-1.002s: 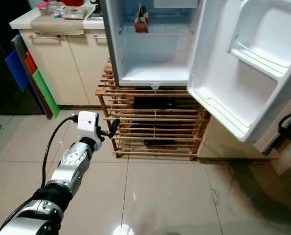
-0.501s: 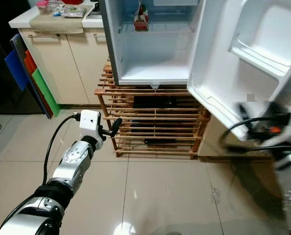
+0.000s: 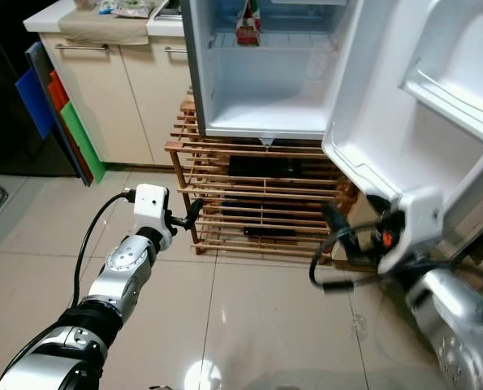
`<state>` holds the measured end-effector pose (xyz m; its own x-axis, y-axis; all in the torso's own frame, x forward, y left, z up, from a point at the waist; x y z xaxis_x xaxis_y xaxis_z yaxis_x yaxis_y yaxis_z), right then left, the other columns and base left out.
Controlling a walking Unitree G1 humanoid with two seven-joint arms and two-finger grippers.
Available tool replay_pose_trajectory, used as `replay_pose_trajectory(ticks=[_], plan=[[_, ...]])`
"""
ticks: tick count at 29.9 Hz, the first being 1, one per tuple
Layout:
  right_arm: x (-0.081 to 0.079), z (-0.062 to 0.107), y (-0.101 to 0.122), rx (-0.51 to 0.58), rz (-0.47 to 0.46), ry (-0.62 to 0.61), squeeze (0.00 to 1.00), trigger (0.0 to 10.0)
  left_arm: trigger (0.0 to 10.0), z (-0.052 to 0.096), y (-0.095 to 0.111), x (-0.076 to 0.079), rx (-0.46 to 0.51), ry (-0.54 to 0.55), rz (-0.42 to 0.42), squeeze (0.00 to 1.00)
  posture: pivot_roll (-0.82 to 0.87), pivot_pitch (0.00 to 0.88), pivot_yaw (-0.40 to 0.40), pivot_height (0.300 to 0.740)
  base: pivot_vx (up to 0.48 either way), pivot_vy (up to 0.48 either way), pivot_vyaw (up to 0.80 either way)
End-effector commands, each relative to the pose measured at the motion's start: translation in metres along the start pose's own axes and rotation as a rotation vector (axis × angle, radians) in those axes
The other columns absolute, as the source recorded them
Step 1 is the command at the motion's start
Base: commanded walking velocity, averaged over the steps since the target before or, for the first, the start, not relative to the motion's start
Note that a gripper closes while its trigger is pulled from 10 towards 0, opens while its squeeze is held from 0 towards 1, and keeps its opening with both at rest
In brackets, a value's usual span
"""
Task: Restocking fridge
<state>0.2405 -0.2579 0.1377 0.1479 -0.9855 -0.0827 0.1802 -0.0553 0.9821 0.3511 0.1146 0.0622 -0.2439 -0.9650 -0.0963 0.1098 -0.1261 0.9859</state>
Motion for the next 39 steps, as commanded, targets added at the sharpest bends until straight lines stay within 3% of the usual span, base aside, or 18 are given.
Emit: replay_pose_trajectory(ticks=[1,6,10,16,22,27,28,30,31,35,36,39], plan=[[0.014,0.003,0.01,0.056,0.047,-0.095,0.0,10.0,10.0,0.0,0.006,-0.004,0.04,0.022,-0.005,0.0,-0.32,0.0,0.071,0.732,0.0,0.0,0.0],[0.019,-0.01,0.027,0.147,0.033,-0.205,0.0,10.0,10.0,-0.004,0.018,-0.002,0.085,0.014,-0.022,0.0,-0.32,0.0,0.077,0.732,0.0,-0.375,0.0],[0.004,-0.017,0.024,0.138,0.033,-0.124,0.0,10.0,10.0,-0.005,0.026,0.002,0.122,-0.005,-0.041,0.0,-0.31,0.0,0.074,0.732,0.0,-0.469,0.0],[-0.021,0.001,0.015,-0.011,0.032,0.165,0.0,10.0,10.0,-0.003,0.022,0.003,0.116,-0.018,-0.027,0.0,-0.31,0.0,0.074,0.732,0.0,-0.469,0.0],[-0.008,0.025,0.017,-0.136,0.097,0.259,0.0,10.0,10.0,-0.004,0.025,0.014,0.133,-0.09,-0.047,0.0,-0.33,0.0,0.082,0.732,0.0,-0.078,0.0],[0.035,0.036,0.009,-0.274,0.245,0.105,0.0,10.0,10.0,-0.004,0.035,0.032,0.194,-0.234,-0.098,0.0,-0.34,0.0,0.091,0.732,0.0,0.0,0.0],[0.035,0.036,0.009,-0.274,0.245,0.105,0.0,10.0,10.0,-0.004,0.035,0.032,0.194,-0.234,-0.098,0.0,-0.34,0.0,0.091,0.732,0.0,0.0,0.0],[0.078,0.024,0.038,-0.169,0.339,-0.197,0.0,10.0,10.0,-0.002,0.056,0.058,0.307,-0.432,-0.168,0.0,-0.34,0.0,0.095,0.732,0.0,0.0,0.0],[0.084,0.02,0.047,-0.121,0.343,-0.267,0.0,10.0,10.0,-0.002,0.06,0.062,0.323,-0.467,-0.17,0.0,-0.34,0.0,0.096,0.732,0.0,0.0,0.0],[0.1,0.013,0.068,-0.018,0.359,-0.459,0.0,10.0,10.0,0.0,0.066,0.073,0.345,-0.547,-0.168,0.0,-0.33,0.0,0.101,0.732,0.0,0.0,0.0],[0.103,0.005,0.081,0.064,0.393,-0.551,0.0,10.0,10.0,-0.001,0.066,0.078,0.339,-0.571,-0.187,0.0,-0.34,0.0,0.103,0.732,0.0,0.0,0.0],[0.1,-0.007,0.086,0.121,0.35,-0.562,0.0,10.0,10.0,-0.001,0.063,0.081,0.327,-0.589,-0.178,0.0,-0.33,0.0,0.109,0.732,0.0,0.0,0.0]])
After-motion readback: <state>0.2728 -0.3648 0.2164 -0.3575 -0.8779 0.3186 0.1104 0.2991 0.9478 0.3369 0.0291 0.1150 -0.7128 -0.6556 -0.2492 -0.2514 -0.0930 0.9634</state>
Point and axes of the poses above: a point about 5 cm out from each wrist's last joint towards the gripper, its own z axis pointing back from the gripper into the wrist, its own y axis along the axis of the wrist's last joint, x = y × z, the point moved 2 cm from there along -z, pointing out of the wrist towards the gripper, and after that the axes turned 8 degrees about -z, right-handed, at the moved point
